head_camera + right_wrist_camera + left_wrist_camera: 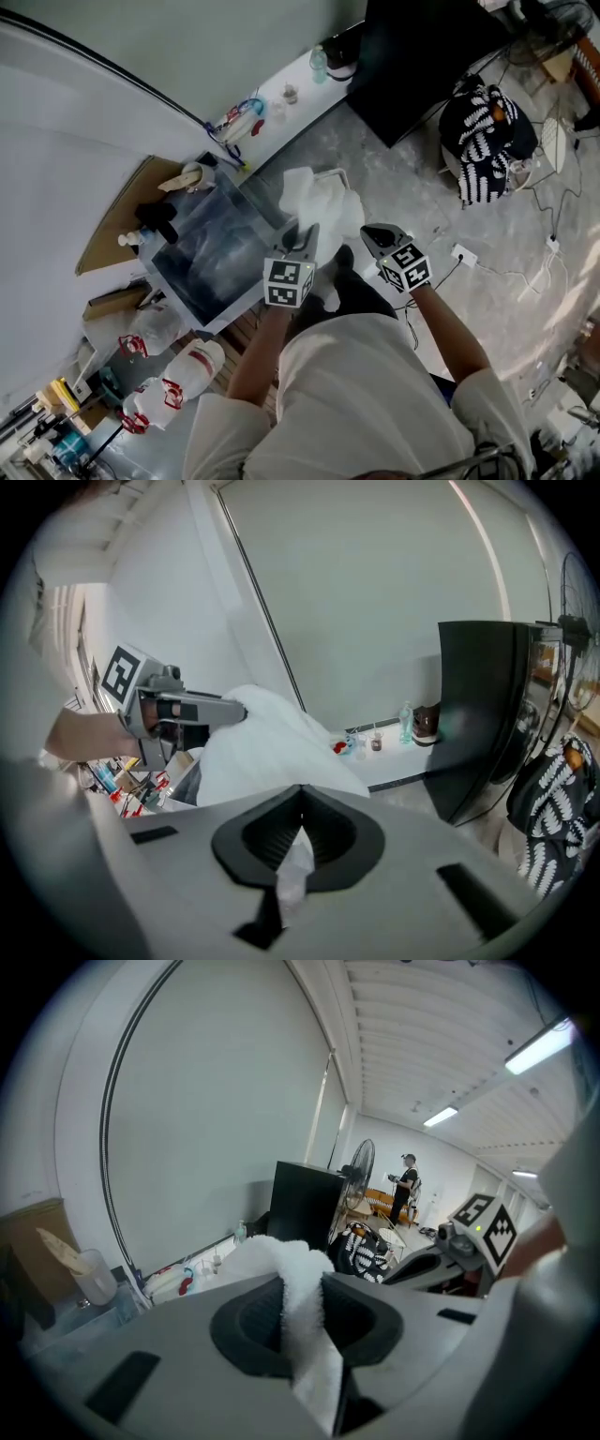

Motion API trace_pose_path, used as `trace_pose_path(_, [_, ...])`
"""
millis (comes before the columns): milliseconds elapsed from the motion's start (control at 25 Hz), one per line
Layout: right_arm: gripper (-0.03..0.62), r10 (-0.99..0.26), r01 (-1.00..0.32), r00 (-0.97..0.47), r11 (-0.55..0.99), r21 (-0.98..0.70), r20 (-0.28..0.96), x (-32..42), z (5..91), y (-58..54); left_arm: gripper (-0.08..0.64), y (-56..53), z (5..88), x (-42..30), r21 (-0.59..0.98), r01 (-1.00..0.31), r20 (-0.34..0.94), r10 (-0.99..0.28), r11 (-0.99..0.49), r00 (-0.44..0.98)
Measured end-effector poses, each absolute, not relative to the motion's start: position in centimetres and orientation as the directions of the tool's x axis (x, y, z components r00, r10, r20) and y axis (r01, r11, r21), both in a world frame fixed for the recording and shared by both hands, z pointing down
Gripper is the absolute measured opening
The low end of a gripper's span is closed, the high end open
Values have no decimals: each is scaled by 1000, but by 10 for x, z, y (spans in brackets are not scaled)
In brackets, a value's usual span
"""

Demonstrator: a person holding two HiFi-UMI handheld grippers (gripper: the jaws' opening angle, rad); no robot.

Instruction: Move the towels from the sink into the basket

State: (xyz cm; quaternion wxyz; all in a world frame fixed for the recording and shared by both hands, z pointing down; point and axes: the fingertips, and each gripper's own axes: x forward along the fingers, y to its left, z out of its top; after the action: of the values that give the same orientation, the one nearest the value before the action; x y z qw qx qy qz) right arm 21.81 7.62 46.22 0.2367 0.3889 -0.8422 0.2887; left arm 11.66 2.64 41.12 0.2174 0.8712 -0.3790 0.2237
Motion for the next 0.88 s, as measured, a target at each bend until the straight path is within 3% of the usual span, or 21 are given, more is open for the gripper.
trace_pose_path(400, [3,-497,-802,-581,484,-349,645,241,504,62,72,25,477,145,187,-751,612,-523,-634,594])
trace_pose_path(880, [3,-464,-807,-582,428,-407,668,262,584,53,72,14,582,152,194,-813,673,-528,-549,518])
